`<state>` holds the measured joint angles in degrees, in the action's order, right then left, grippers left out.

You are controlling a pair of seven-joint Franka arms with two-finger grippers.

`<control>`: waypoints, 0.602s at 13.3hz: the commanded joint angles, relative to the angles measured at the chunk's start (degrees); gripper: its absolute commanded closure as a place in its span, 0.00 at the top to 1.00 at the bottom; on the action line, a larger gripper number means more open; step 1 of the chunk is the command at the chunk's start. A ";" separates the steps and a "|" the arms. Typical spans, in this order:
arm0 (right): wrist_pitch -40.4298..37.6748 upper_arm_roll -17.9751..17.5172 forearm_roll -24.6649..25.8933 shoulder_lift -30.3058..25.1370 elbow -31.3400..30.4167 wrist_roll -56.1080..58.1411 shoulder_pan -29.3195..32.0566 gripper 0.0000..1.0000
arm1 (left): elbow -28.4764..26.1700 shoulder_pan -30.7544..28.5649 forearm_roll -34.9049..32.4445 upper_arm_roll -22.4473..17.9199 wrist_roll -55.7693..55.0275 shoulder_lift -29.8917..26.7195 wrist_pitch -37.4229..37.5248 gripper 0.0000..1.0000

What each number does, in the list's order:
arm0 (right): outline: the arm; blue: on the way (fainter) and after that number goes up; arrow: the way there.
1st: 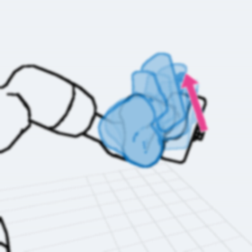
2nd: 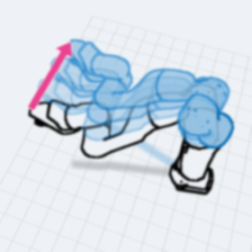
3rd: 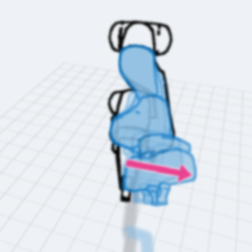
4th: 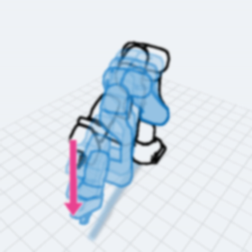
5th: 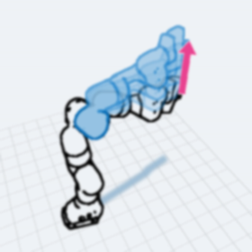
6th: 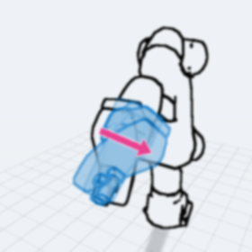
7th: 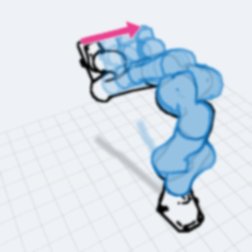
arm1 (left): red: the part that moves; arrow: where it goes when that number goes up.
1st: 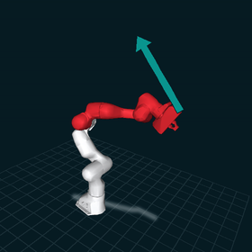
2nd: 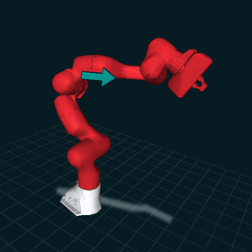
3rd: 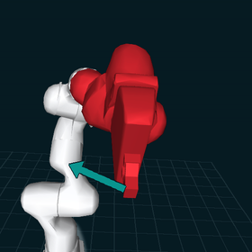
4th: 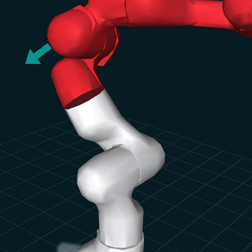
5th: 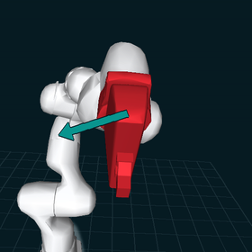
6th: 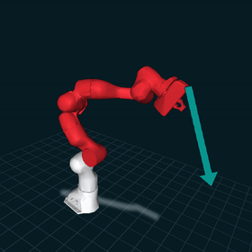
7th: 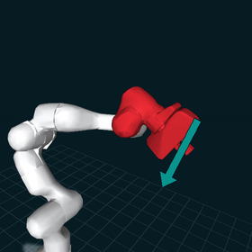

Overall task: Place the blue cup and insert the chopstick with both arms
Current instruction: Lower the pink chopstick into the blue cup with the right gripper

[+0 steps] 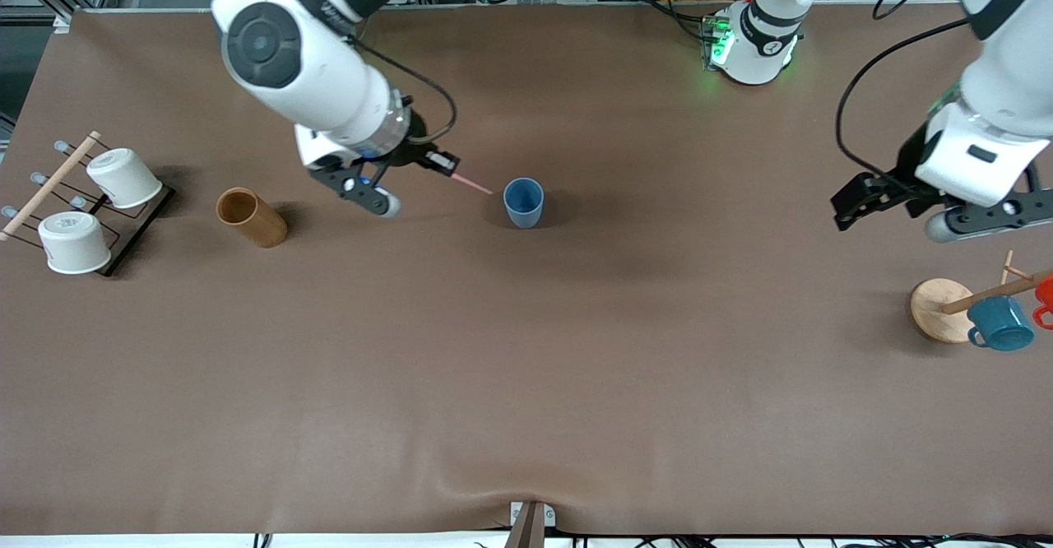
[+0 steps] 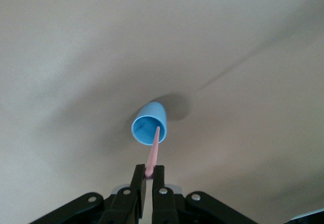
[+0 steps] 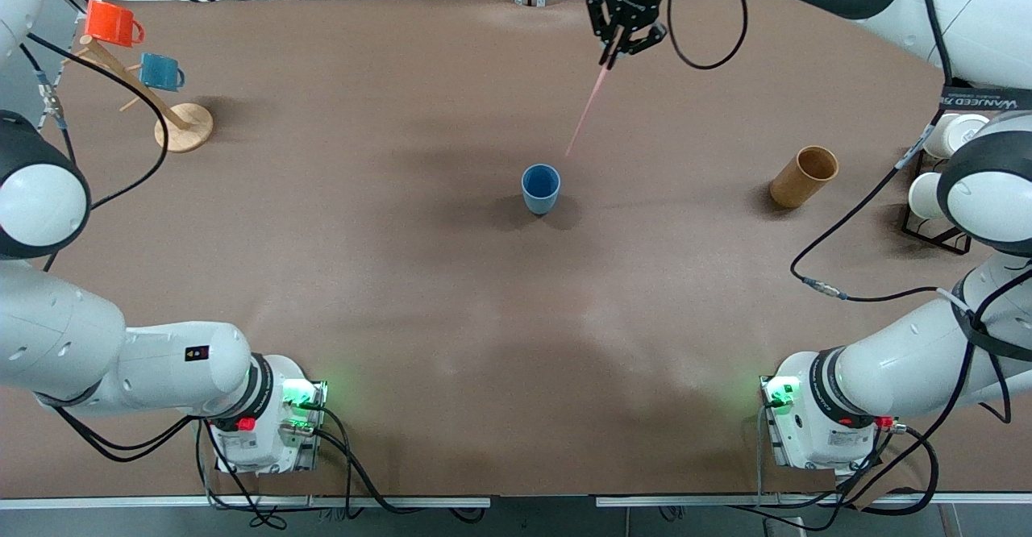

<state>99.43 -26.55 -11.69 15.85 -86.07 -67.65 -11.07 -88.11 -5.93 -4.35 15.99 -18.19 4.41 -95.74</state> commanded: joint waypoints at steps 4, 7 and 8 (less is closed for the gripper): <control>5.51 -0.26 2.19 4.09 -0.07 -7.14 -4.57 0.00 | 0.57 5.39 0.83 -10.53 11.95 -2.65 6.08 1.00; 5.95 -0.26 3.96 4.89 -1.46 -7.32 -5.28 0.00 | 0.57 5.32 1.01 -10.28 11.87 -2.92 6.44 1.00; 6.82 -0.26 4.13 4.89 -2.17 -7.41 -5.80 0.00 | 0.57 5.57 1.09 -10.19 11.61 -3.44 6.36 1.00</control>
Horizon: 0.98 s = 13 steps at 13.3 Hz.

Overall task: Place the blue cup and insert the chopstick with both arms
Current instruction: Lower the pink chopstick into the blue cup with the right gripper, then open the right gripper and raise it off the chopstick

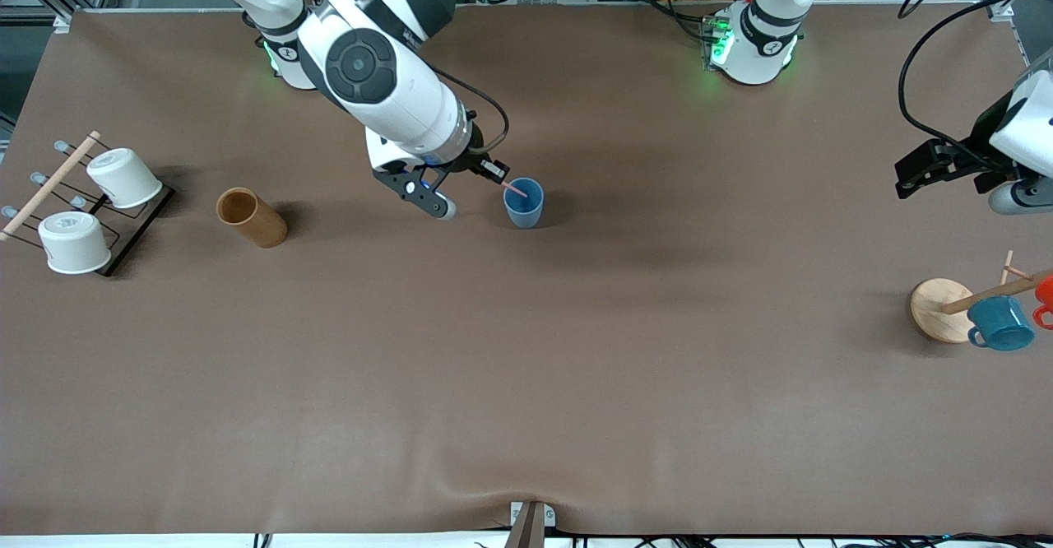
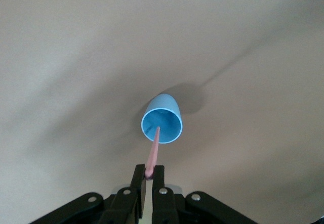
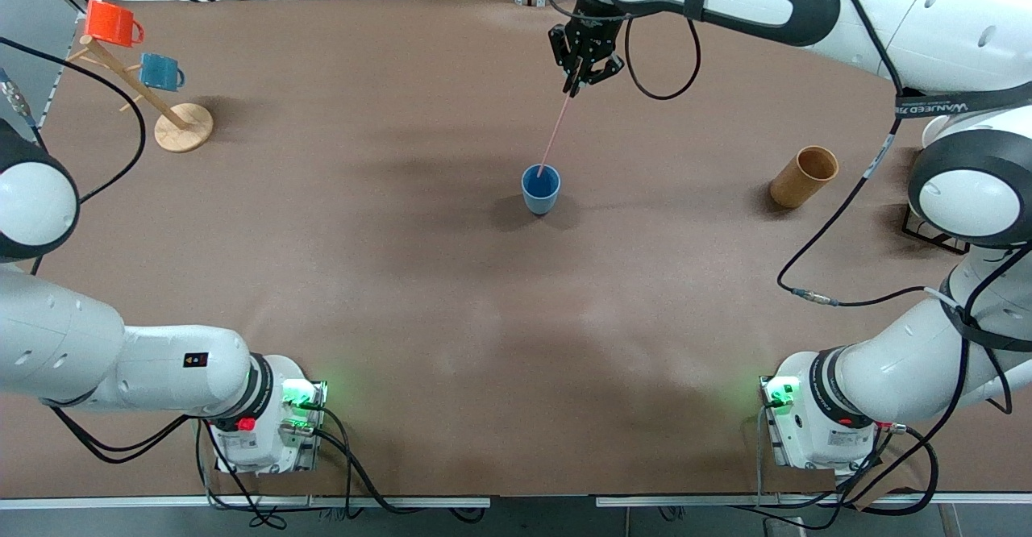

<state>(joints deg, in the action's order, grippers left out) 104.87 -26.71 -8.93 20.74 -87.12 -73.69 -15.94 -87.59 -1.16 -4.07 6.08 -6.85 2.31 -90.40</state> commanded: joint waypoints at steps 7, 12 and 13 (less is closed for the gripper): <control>3.16 -0.18 3.13 0.80 -1.83 -5.59 -0.42 1.00 | -0.30 0.46 2.75 -0.28 0.61 -1.34 0.75 1.00; -15.45 -0.01 3.04 0.62 10.11 2.11 8.19 1.00 | -0.30 0.37 2.93 -0.37 0.52 -1.60 0.84 1.00; -18.35 0.34 3.13 0.45 11.35 6.75 10.29 1.00 | -0.22 0.37 2.93 -0.37 0.52 -1.60 0.75 1.00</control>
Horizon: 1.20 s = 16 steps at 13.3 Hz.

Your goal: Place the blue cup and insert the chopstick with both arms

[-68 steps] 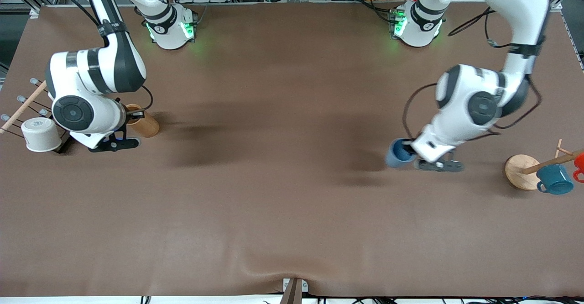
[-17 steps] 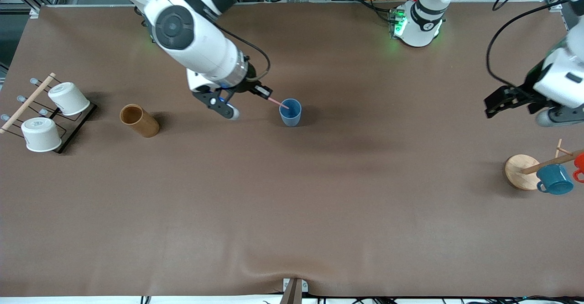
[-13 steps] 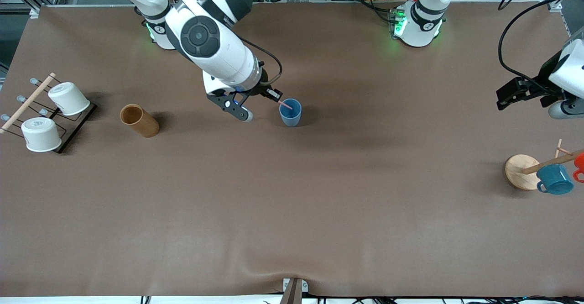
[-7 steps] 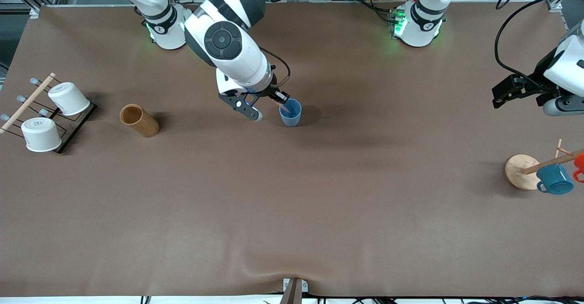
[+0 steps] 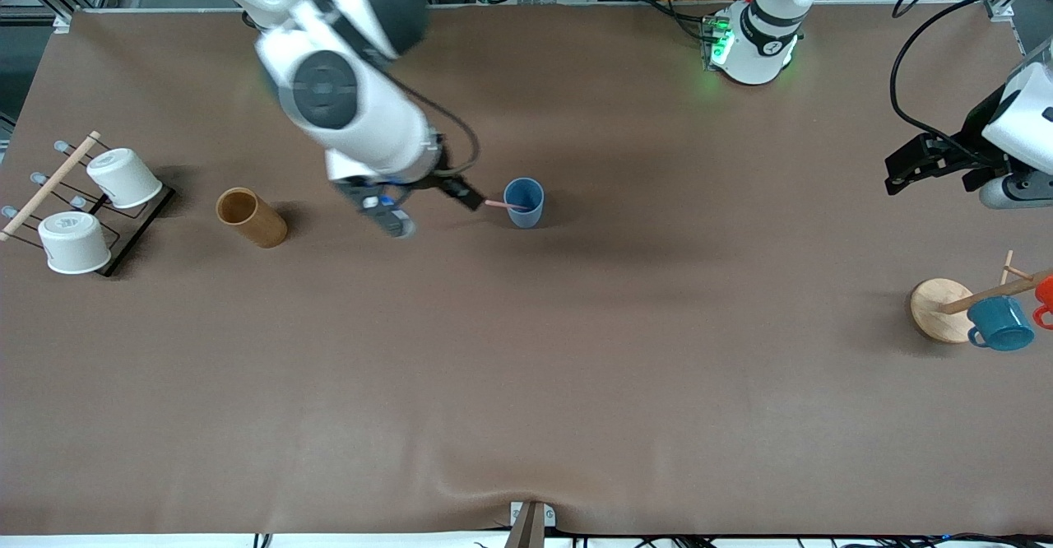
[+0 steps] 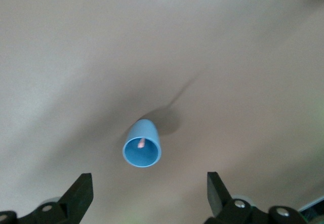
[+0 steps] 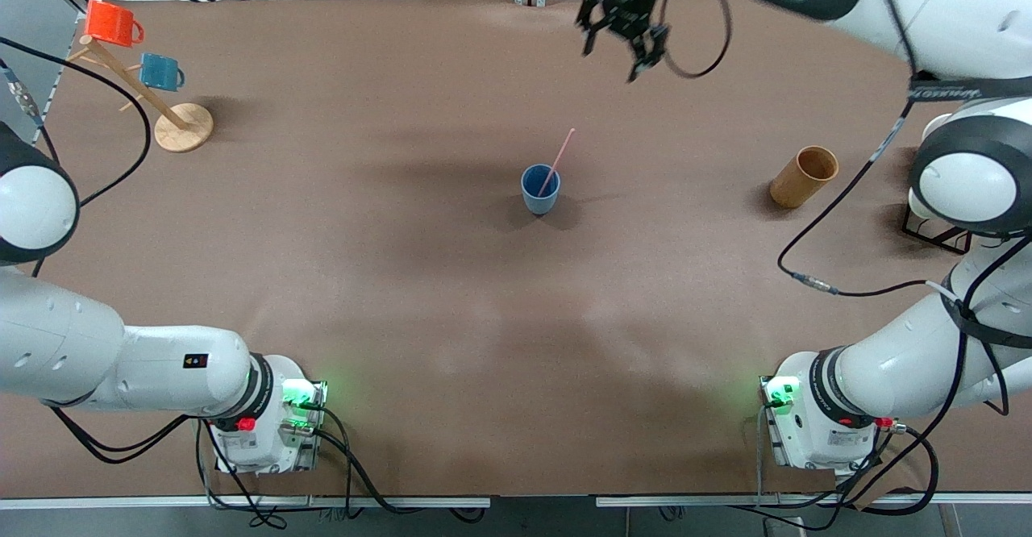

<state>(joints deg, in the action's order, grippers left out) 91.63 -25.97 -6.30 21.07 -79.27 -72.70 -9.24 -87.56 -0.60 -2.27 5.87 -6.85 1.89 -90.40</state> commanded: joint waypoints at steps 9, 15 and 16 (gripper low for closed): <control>-9.63 25.68 2.34 -3.76 4.57 65.70 6.08 1.00 | -0.24 0.07 2.36 0.01 -0.36 -1.27 1.10 1.00; -6.38 35.55 5.33 -10.23 -1.73 87.37 6.60 1.00 | -1.03 -0.01 2.36 0.02 -0.10 -2.85 2.24 1.00; -5.16 35.55 5.25 -13.48 -6.02 87.29 7.30 1.00 | -1.12 -0.01 2.36 0.02 -0.10 -2.94 2.24 1.00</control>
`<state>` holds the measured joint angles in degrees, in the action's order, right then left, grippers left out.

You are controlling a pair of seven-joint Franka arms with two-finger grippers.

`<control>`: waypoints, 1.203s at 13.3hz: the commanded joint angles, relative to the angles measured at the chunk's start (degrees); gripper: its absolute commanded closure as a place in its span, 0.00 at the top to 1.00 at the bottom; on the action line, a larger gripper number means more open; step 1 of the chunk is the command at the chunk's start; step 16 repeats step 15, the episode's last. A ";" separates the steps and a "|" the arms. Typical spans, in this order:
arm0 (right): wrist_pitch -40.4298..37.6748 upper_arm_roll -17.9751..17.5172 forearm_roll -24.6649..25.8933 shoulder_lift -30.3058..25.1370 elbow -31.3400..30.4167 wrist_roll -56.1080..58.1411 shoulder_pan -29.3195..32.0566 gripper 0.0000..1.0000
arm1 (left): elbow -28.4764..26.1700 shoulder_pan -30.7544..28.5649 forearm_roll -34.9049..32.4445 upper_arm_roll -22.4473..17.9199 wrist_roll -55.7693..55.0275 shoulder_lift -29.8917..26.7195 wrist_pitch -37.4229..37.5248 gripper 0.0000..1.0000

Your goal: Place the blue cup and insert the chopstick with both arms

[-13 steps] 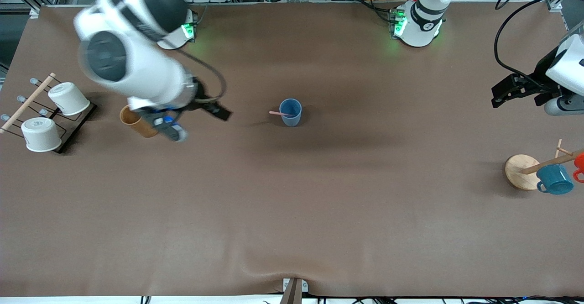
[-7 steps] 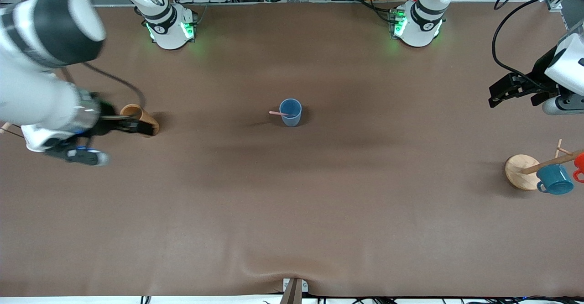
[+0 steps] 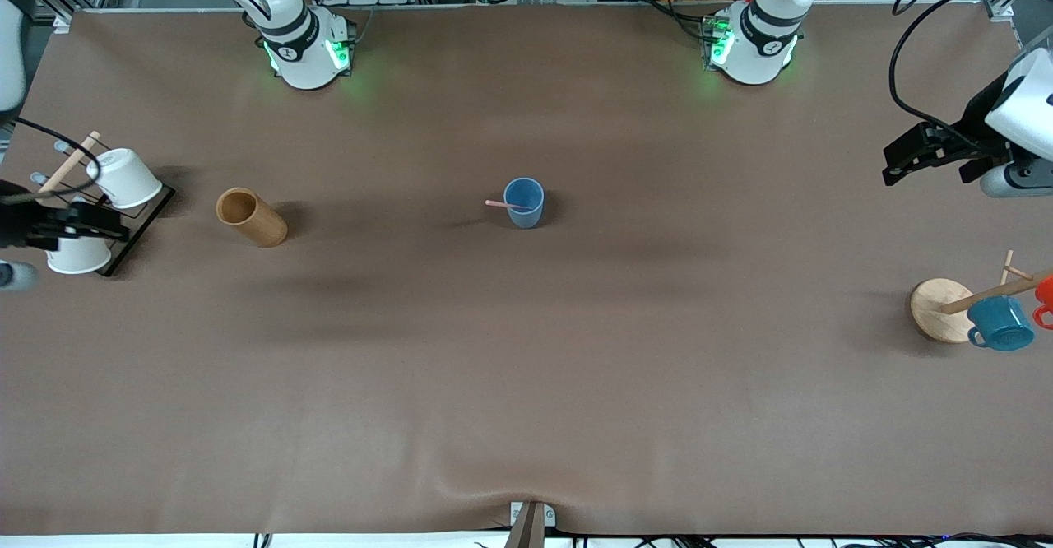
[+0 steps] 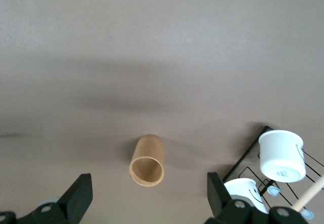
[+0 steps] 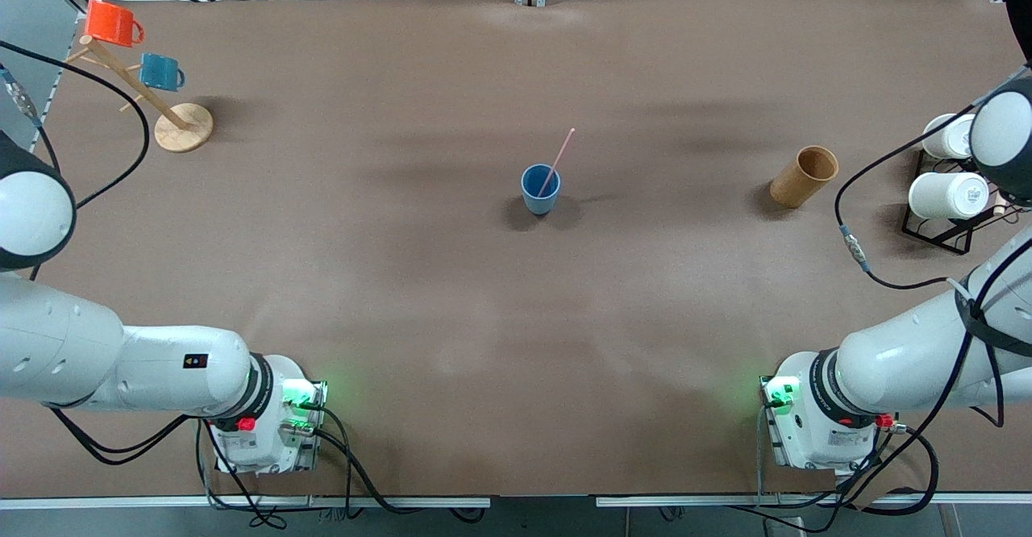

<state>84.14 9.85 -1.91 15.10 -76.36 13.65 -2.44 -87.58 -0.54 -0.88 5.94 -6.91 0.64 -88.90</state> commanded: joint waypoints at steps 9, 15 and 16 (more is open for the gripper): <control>7.98 -7.47 0.95 -16.51 -18.92 0.42 8.15 1.00 | -1.28 -0.25 0.88 -0.23 0.67 -2.67 0.83 1.00; 7.88 -7.47 1.47 -16.15 -16.28 -0.20 7.18 1.00 | -0.48 -0.16 0.88 -0.23 0.58 -2.14 0.83 1.00; 7.88 -7.47 1.47 -16.15 -16.28 -0.20 7.18 1.00 | -0.48 -0.16 0.88 -0.23 0.58 -2.14 0.83 1.00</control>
